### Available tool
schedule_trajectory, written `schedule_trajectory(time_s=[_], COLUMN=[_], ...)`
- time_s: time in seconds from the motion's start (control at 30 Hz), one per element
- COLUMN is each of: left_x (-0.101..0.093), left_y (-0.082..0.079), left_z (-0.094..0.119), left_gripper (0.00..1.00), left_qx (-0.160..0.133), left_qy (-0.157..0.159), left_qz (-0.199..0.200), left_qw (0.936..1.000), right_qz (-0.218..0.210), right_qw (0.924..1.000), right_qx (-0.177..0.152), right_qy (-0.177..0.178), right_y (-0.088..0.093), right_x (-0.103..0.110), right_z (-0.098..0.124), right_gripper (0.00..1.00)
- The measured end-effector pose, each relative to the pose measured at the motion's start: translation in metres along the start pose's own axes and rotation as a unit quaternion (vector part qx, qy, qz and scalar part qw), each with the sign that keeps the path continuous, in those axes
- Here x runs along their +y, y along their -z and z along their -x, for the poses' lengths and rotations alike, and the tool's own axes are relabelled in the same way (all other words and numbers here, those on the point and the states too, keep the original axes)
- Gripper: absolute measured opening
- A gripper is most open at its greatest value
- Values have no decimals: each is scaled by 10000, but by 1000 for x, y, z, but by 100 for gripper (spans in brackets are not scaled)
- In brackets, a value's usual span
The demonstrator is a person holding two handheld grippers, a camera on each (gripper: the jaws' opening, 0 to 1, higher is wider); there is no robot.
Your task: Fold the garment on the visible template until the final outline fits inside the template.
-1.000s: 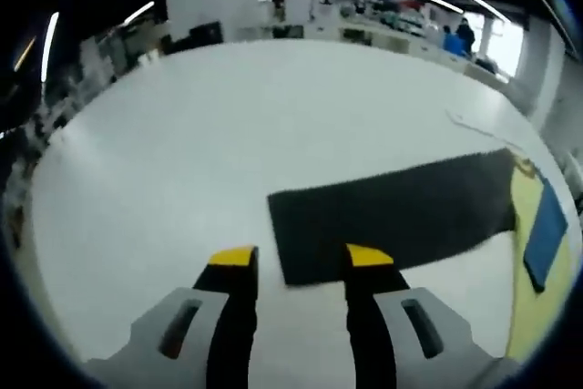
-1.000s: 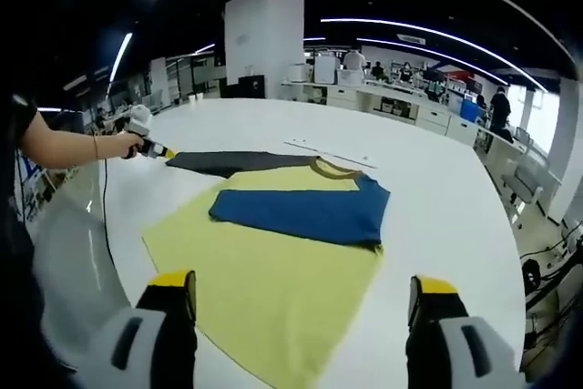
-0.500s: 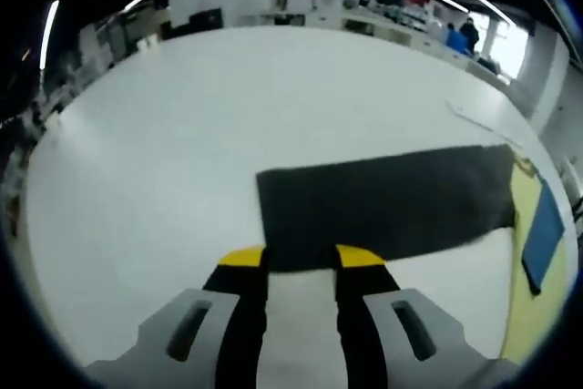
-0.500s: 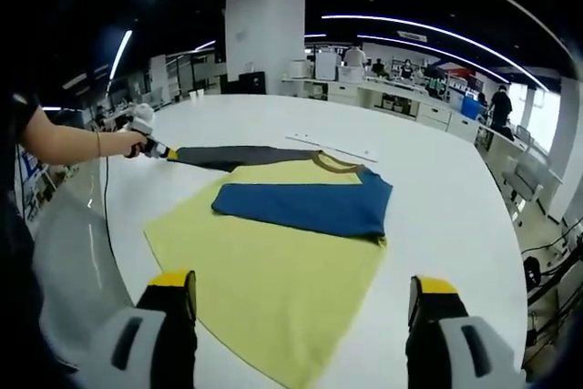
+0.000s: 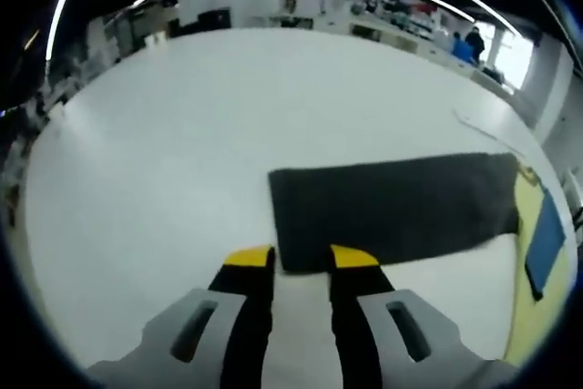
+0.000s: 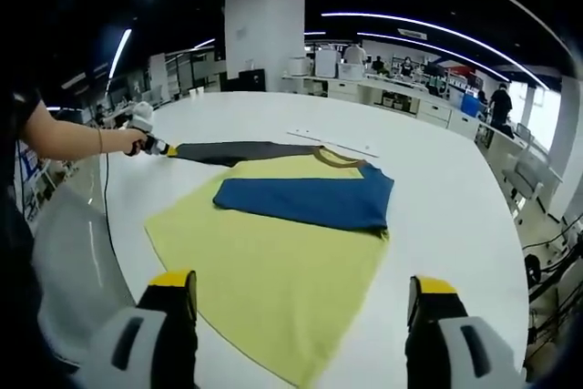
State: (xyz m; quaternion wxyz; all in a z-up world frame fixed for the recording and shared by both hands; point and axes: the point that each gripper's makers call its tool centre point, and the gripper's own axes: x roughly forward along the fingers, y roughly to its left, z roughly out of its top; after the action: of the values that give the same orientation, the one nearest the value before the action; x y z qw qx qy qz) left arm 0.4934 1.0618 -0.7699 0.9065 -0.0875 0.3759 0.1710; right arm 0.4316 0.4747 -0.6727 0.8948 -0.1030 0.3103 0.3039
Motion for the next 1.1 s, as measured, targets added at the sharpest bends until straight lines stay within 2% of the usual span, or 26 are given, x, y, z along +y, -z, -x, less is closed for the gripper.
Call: schedule_trajectory(time_s=[0.13,0.2,0.23,0.27,0.3,0.37,0.5,0.53,0.57,0.6,0.73,0.83,0.87,0.9,0.93,1.1], left_x=[2,2,4,2,-1,-5,-8,-12,-17,-19,-34,-43,-48,-58,-64,-86], left_y=[-1,-1,-1,-1,-2,-4,-7,-8,-13,-17,-32,-44,-47,-50,-52,-60], left_z=[0,0,0,-1,-2,-4,-3,-1,0,1,8,12,14,16,17,29], left_gripper=[17,12,8,7,5,2,2,1,1,1,1,1,1,1,1,1], left_qx=[5,-5,-44,-5,59,56,33,1,-68,-119,-310,-440,-489,-548,-587,-720], left_qy=[-75,-84,-181,-154,-142,-165,-168,-140,-67,-74,146,224,308,522,644,798], left_qz=[28,34,204,214,29,11,106,33,-242,-288,-152,-407,-402,-317,-258,-504], left_qw=[10000,10000,9996,9997,9999,9998,9998,9999,9997,9995,9993,9980,9975,9966,9959,9929], right_qz=[-3,-8,-20,-39,-65,-87,-21,0,7,8,49,76,84,112,137,311], right_qw=[10000,10000,10000,10000,10000,9999,10000,10000,9999,10000,9999,9999,9999,9999,9999,9995], right_qx=[46,37,30,5,-17,-31,-21,-32,-44,-52,-59,-91,-93,-94,-84,-29], right_qy=[6,-2,-2,14,34,55,88,93,91,82,65,33,18,-6,-21,-56], right_y=[3,3,2,1,0,0,-2,-3,-4,-5,-6,-8,-8,-9,-10,-15], right_x=[0,0,1,1,0,-4,-6,-7,-7,-8,-8,-8,-7,-6,-6,-9], right_z=[-1,-1,-1,-2,-2,-1,1,1,2,2,2,2,2,2,2,5], right_gripper=[95,95,95,95,95,95,95,95,95,96,98,99,99,99,99,99])
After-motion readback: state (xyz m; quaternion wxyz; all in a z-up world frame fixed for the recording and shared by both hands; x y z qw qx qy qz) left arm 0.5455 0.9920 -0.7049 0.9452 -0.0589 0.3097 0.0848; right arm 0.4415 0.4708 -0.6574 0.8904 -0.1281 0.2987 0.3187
